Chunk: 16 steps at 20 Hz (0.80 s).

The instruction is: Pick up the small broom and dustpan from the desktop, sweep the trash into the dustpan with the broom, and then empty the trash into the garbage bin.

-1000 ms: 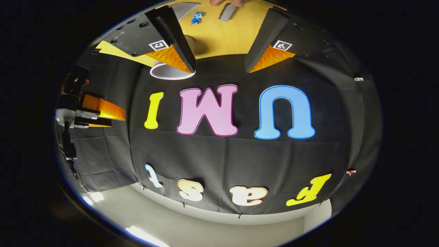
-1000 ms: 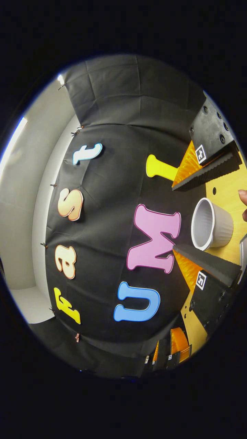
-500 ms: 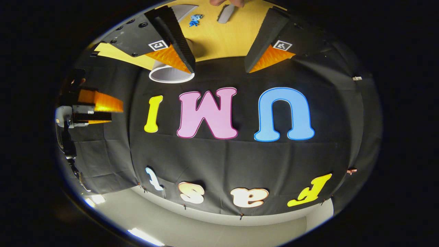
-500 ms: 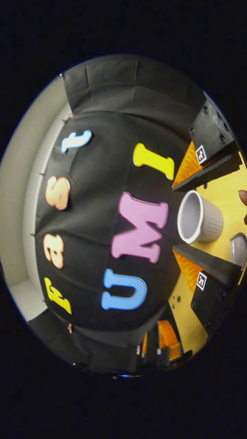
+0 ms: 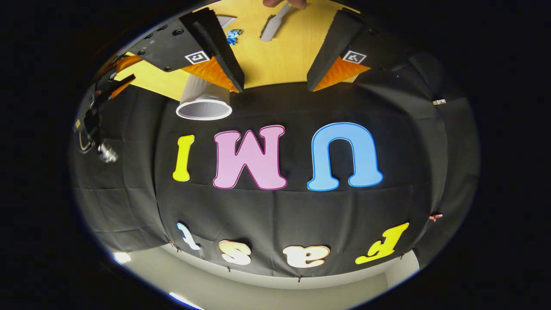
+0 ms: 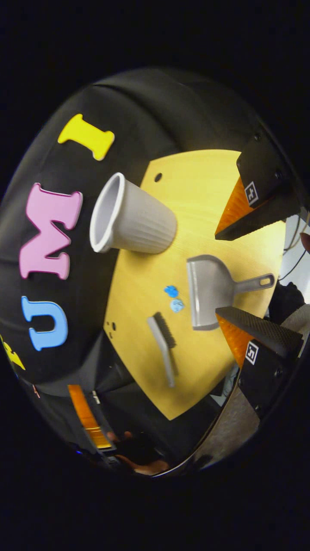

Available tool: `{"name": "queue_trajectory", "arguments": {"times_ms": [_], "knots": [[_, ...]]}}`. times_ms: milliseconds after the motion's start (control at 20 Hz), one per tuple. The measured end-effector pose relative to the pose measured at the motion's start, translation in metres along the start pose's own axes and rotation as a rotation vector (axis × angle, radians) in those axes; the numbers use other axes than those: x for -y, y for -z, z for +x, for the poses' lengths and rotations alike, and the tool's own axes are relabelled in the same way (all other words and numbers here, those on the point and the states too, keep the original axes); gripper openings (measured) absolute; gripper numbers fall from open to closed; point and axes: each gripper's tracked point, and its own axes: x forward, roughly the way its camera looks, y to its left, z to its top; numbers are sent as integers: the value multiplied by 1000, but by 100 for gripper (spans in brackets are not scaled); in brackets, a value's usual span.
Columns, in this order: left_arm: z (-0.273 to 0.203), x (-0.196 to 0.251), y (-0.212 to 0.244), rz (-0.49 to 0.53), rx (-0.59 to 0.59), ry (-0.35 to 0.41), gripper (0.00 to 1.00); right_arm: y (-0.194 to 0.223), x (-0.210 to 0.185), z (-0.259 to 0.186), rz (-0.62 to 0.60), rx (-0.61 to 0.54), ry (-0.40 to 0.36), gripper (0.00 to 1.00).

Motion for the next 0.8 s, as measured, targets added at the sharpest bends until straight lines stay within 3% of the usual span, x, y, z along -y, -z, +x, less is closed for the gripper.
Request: {"name": "queue_trajectory", "arguments": {"times_ms": [200,400,800], "knots": [[-6,-3,6,18,-10,-9,96,56,-17,42,-65,-196,-62,97],[-13,-6,11,20,-20,-16,96,93,-22,89,-105,-335,-70,98],[-22,-15,19,18,-34,-39,96,113,-19,136,-76,-480,-41,97]]}}
